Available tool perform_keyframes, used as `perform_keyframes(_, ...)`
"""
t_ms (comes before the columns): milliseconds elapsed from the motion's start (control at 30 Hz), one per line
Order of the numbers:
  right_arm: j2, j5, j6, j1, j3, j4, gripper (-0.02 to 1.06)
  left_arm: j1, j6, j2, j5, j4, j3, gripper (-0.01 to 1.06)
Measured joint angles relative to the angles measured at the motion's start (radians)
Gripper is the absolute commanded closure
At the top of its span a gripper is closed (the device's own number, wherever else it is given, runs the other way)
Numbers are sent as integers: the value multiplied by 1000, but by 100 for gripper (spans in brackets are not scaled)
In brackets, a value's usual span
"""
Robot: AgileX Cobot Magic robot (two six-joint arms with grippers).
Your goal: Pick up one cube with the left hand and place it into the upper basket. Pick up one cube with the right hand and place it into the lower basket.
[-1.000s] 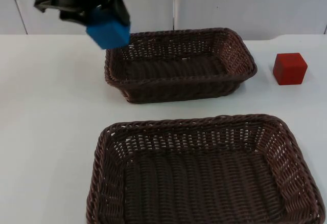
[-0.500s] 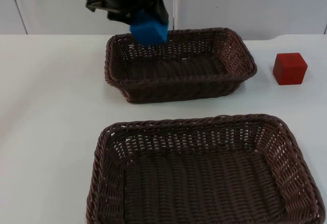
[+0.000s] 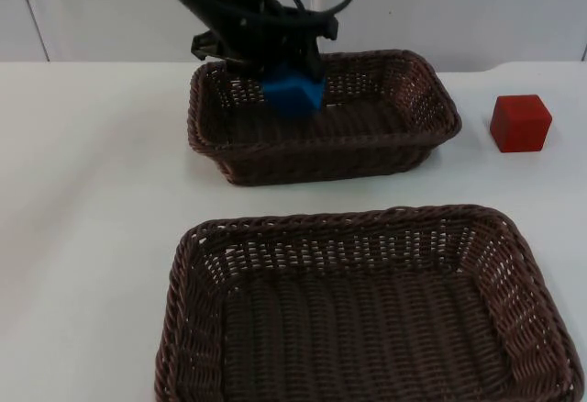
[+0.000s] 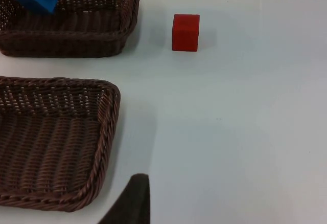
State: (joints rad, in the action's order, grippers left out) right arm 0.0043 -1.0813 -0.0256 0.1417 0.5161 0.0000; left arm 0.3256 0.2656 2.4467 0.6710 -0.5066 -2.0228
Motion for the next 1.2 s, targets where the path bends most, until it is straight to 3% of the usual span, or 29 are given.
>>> perform_keyframes(867, 0, 0, 0, 0, 0, 0, -1, 0, 15, 47, -20, -12, -2, 105)
perform_keyframes(1067, 0, 0, 0, 0, 0, 0, -1, 0, 15, 62, -6, -12, -2, 91)
perform_keyframes(1200, 0, 0, 0, 0, 0, 0, -1, 0, 15, 65, -5, -12, -2, 71)
